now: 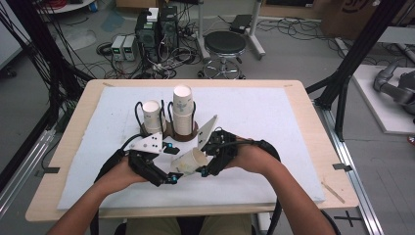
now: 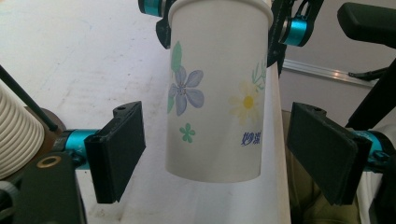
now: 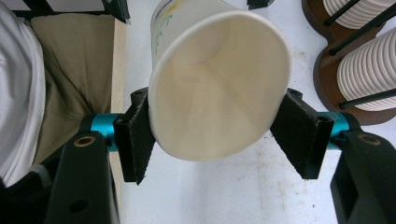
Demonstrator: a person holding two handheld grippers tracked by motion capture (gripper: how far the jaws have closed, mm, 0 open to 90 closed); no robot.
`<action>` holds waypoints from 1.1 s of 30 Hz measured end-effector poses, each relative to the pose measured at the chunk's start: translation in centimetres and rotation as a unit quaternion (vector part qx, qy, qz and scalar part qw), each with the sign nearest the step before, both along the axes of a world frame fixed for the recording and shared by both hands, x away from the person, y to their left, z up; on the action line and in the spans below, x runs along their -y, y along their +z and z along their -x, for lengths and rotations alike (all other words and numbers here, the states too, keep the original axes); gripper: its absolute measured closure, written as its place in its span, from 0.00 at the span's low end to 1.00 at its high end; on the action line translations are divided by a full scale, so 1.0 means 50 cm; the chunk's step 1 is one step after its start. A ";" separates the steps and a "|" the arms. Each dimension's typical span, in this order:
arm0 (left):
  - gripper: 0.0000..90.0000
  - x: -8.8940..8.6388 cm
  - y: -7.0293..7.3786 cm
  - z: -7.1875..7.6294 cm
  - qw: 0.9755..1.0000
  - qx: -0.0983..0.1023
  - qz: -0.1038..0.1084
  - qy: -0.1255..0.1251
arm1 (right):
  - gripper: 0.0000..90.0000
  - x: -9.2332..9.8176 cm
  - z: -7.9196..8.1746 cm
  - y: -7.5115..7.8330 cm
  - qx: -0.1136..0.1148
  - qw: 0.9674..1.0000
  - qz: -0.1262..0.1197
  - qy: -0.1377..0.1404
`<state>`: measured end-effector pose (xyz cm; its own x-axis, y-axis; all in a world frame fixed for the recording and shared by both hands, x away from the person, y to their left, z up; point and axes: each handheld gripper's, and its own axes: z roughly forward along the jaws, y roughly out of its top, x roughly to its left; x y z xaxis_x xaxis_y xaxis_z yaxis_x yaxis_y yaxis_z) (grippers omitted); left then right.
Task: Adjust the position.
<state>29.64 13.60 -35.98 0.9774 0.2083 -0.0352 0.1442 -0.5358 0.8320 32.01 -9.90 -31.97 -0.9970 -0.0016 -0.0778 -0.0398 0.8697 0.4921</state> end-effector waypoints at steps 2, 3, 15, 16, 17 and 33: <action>0.22 0.003 -0.001 0.000 1.000 -0.001 -0.006 -0.001 | 0.39 -0.003 0.001 0.003 0.002 1.000 0.007 0.003; 0.22 0.005 -0.001 -0.001 1.000 -0.001 -0.008 -0.003 | 0.39 -0.006 0.002 0.005 0.004 1.000 0.012 0.002; 0.22 0.017 -0.005 -0.004 1.000 -0.003 -0.022 -0.007 | 0.38 -0.037 0.004 0.021 0.014 0.998 0.062 0.018; 0.22 0.018 -0.005 -0.005 1.000 -0.003 -0.024 -0.008 | 0.38 -0.039 0.004 0.022 0.014 0.998 0.065 0.018; 0.23 0.019 -0.005 -0.004 1.000 -0.003 -0.025 -0.007 | 0.38 -0.040 0.004 0.021 0.013 0.997 0.068 0.019; 0.34 0.035 -0.015 -0.009 0.998 -0.013 -0.050 -0.020 | 0.38 -0.055 0.006 0.013 0.009 0.996 0.088 0.024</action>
